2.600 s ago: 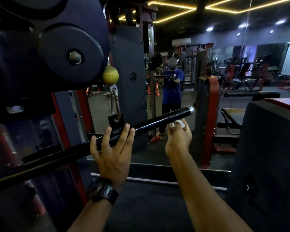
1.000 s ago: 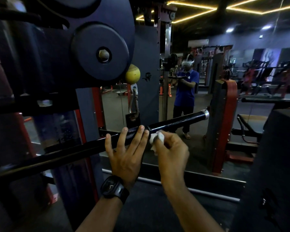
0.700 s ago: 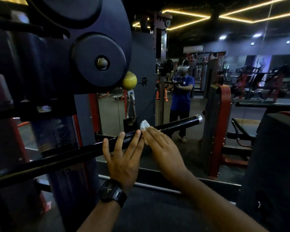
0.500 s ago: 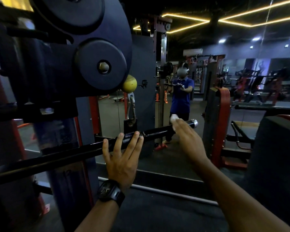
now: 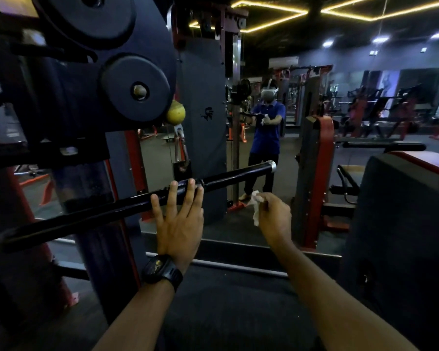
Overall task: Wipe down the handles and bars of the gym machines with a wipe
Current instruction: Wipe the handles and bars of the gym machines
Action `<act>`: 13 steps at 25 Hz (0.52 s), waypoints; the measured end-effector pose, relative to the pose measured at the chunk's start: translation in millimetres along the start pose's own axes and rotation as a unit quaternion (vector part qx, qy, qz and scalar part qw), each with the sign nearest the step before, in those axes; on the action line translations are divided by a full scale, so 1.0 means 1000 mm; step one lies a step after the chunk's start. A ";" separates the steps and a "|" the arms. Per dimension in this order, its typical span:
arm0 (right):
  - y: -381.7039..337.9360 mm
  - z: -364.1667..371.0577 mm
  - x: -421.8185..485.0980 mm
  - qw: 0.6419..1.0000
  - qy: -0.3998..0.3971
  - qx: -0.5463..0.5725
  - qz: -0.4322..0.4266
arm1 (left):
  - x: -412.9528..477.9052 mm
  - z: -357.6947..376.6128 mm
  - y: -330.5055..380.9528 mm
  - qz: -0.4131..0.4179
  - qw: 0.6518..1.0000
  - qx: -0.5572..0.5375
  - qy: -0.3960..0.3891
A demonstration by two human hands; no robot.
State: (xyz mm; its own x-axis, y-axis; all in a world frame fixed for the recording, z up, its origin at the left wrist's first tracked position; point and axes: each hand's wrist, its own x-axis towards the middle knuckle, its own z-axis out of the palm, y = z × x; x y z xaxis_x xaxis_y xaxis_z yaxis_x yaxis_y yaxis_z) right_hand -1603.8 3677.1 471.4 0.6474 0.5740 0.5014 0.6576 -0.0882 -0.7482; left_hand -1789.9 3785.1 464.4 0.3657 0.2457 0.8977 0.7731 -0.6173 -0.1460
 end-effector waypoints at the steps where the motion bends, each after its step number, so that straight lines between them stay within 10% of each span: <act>1: -0.004 -0.003 -0.008 0.999 0.014 0.027 0.018 | -0.003 -0.004 0.003 -0.005 1.000 -0.016 -0.014; 13: -0.054 -0.061 -0.155 0.964 0.193 0.069 0.167 | -0.053 -0.074 0.034 0.047 0.944 -0.304 -0.121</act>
State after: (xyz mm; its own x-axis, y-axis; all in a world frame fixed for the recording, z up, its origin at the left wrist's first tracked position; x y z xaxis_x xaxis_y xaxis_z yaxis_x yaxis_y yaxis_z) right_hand -1716.2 3543.9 460.8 0.9273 0.1831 0.3264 0.3467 -0.0918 -0.9335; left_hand -1821.7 3695.7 442.3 0.5825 0.2868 0.7606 0.3186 -0.9414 0.1109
